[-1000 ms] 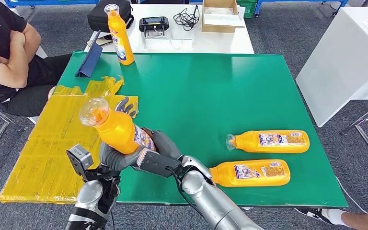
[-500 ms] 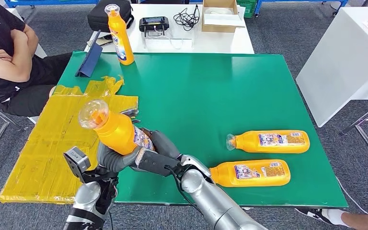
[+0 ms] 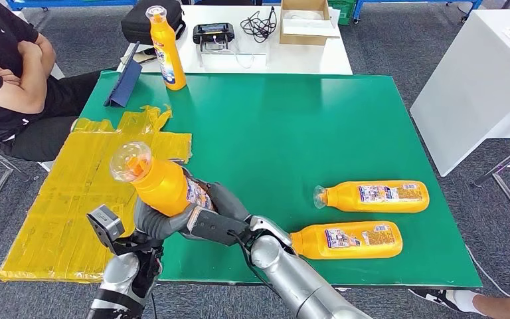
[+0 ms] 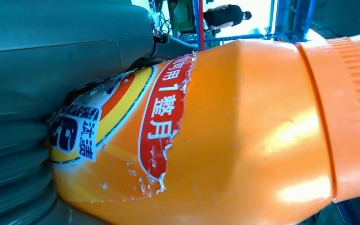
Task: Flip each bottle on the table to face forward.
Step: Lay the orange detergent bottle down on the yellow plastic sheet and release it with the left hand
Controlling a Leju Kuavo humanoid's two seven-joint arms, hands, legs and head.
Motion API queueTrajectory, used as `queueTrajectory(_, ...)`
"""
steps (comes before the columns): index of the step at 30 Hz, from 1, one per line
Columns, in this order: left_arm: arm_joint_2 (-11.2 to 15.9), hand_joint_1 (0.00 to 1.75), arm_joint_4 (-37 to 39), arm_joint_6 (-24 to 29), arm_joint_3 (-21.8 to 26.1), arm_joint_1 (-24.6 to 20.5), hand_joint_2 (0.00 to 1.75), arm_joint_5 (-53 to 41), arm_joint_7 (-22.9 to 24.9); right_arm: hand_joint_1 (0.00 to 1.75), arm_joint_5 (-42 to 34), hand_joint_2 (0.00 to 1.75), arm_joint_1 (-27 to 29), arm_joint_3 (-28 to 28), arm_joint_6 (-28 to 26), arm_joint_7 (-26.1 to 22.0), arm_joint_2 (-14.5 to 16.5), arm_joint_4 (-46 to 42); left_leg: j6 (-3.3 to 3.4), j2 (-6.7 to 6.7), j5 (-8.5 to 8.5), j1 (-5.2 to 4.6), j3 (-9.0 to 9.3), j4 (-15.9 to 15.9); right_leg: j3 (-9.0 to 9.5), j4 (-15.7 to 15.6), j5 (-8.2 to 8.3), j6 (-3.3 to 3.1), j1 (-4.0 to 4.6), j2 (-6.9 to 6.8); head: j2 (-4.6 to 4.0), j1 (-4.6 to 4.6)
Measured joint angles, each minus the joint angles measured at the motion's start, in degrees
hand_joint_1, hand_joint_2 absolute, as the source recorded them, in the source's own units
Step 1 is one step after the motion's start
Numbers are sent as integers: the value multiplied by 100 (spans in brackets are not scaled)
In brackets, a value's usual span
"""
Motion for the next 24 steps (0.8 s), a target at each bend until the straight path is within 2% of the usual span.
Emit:
queueTrajectory(8, 88, 175, -89, -214, 148, 123, 175, 95, -116, 175, -259, 175, -4, 221, -105, 156, 46, -1, 0, 0, 0, 2, -1, 0, 0, 1, 0, 0, 0, 0, 0, 0)
queueTrajectory(12, 119, 175, -155, -335, 264, 183, 175, 101, -128, 2, -421, 175, -24, 411, -226, 235, 69, -1, 0, -1, 0, 2, -3, -1, 0, 2, 0, 0, 0, -1, 0, 0)
queueTrajectory(17, 125, 175, -284, -477, 435, 277, 175, 3, -140, 0, -601, 175, -123, 672, -543, 331, 75, -1, 0, -1, 0, 1, -1, -1, 0, 1, 0, 0, 0, 0, 0, 1)
queueTrajectory(20, 123, 175, -362, -441, 490, 319, 175, -171, -181, 0, -397, 175, -123, 664, -633, 252, 72, -21, 0, -2, 0, 0, -1, -1, 0, 1, 0, 0, 0, -2, 0, 1)
queueTrajectory(24, 116, 175, -437, 125, 501, 322, 175, -682, -323, 0, -46, 175, -47, 485, -662, 207, 23, -110, 0, -1, 0, 0, -1, 0, 0, 0, 0, 0, 0, -1, 0, 0)
